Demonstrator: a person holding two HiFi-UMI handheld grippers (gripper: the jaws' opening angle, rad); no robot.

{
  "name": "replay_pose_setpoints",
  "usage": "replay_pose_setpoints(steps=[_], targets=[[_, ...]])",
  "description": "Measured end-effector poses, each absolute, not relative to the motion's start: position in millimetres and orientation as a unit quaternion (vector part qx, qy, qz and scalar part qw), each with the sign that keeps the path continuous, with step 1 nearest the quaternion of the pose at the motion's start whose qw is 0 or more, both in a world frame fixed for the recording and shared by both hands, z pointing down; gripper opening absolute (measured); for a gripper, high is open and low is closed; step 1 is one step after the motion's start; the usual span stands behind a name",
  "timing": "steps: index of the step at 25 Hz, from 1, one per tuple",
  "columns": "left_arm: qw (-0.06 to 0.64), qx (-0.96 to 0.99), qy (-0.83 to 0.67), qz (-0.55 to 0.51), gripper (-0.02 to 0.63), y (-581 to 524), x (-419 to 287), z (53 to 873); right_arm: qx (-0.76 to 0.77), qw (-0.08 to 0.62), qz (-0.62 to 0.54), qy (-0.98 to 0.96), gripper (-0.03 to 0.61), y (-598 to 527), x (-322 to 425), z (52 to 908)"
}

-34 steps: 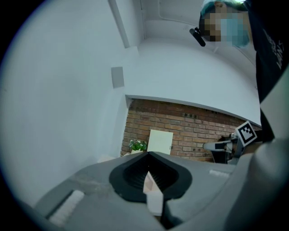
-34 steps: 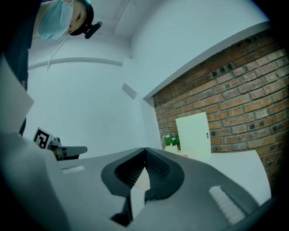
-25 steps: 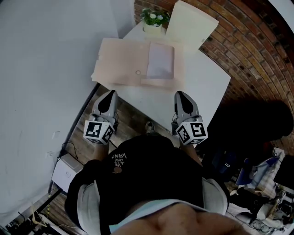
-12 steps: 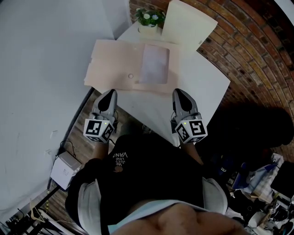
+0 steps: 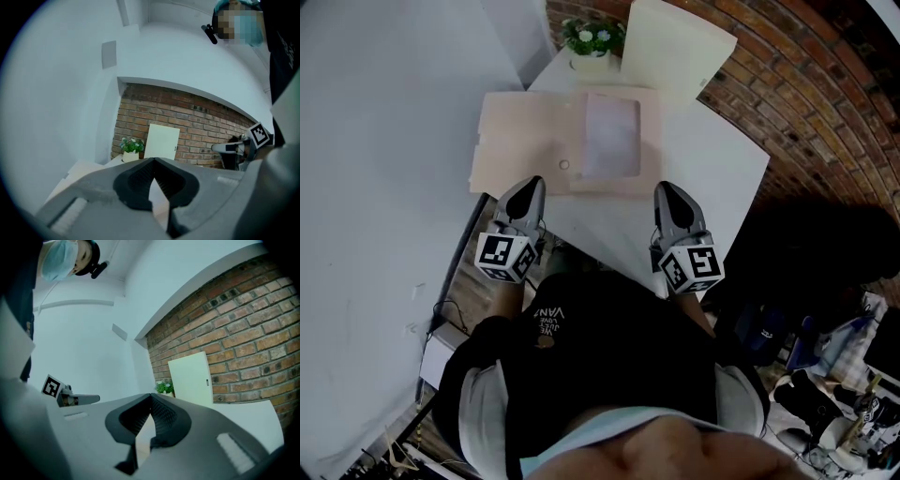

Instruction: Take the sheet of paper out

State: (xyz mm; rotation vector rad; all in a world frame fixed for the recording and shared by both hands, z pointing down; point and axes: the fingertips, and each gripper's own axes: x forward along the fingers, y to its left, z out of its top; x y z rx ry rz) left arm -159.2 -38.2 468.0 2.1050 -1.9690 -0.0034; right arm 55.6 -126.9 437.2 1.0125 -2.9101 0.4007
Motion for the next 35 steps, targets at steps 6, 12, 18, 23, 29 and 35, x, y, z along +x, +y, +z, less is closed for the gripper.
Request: replay_pose_setpoints(steps=[6, 12, 18, 23, 29, 35], targets=[[0.131, 0.749, -0.649, 0.012, 0.000, -69, -174, 469, 0.357, 0.010, 0.128, -0.925, 0.002, -135, 45, 433], [0.129, 0.776, -0.617, 0.024, 0.000, -99, -185, 469, 0.394, -0.001, 0.131, -0.910, 0.002, -141, 37, 428], [0.133, 0.803, -0.580, 0.038, 0.000, -127, -189, 478, 0.428, -0.006, 0.132, -0.894, 0.002, -144, 32, 429], [0.142, 0.821, -0.551, 0.048, 0.000, -143, -183, 482, 0.459, -0.012, 0.132, -0.879, 0.002, -144, 37, 426], [0.158, 0.834, -0.525, 0.060, 0.002, -162, -177, 493, 0.486, -0.013, 0.136, -0.863, 0.002, -144, 44, 427], [0.189, 0.841, -0.501, 0.074, 0.000, -175, -172, 515, 0.508, -0.013, 0.136, -0.851, 0.001, -144, 50, 427]])
